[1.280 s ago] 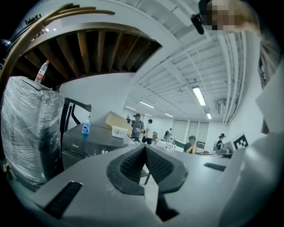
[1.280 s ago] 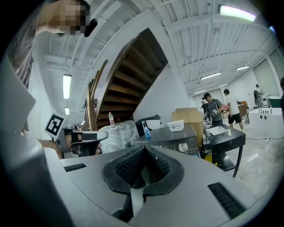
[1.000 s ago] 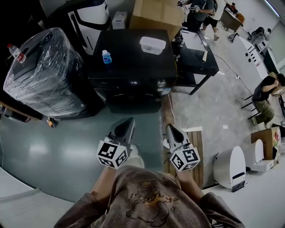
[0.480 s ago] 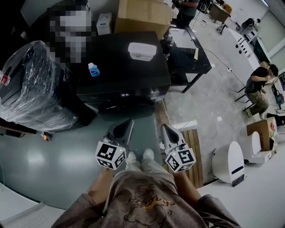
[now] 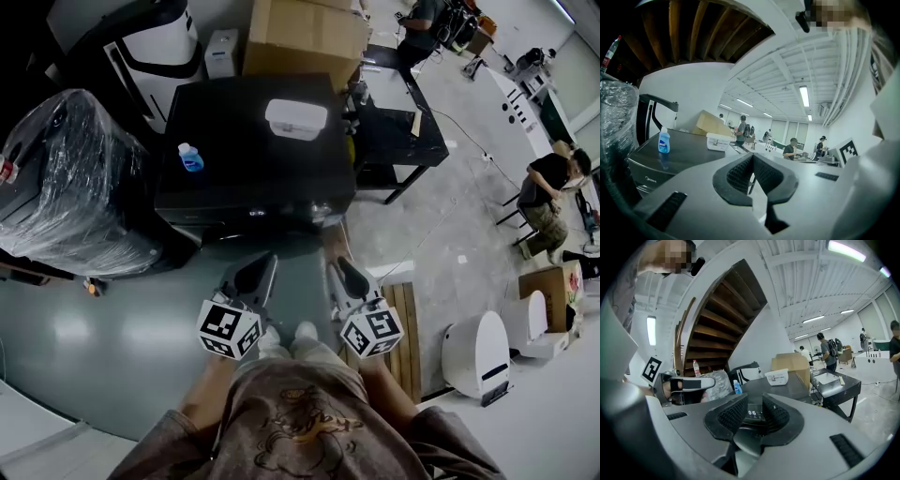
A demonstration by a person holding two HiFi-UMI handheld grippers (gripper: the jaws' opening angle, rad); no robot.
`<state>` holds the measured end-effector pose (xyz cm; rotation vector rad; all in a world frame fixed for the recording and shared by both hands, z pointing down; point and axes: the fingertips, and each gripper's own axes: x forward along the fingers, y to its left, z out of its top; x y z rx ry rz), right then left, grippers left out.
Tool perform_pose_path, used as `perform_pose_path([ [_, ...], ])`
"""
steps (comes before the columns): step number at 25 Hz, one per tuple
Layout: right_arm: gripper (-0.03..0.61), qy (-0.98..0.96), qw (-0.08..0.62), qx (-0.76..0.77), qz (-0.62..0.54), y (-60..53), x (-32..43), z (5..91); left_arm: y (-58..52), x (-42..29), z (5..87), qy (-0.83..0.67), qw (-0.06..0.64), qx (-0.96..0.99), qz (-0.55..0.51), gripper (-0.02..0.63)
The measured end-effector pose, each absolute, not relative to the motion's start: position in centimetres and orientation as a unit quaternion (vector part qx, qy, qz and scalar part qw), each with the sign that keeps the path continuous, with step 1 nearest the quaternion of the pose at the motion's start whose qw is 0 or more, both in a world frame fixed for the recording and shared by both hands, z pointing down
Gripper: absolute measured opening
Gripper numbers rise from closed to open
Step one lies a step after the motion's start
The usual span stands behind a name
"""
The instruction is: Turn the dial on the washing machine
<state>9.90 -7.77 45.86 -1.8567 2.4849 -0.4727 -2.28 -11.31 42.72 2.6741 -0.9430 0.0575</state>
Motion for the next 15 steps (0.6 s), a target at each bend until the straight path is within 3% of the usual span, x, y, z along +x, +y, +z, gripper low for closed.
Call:
perform_pose_path([
  [5,0.257,0.790,-0.004,-0.588,-0.172,-9.9,10.5,46.9,-12.4,-1.7,42.5,-0.334,0.148,0.931,0.021,-0.008],
  [15,0.285,0.771,-0.027,-0.602,-0.206,-13.8,11.8,51.2,-13.8,-1.6,42.8,-0.345,0.149,0.926,0.023,-0.008],
])
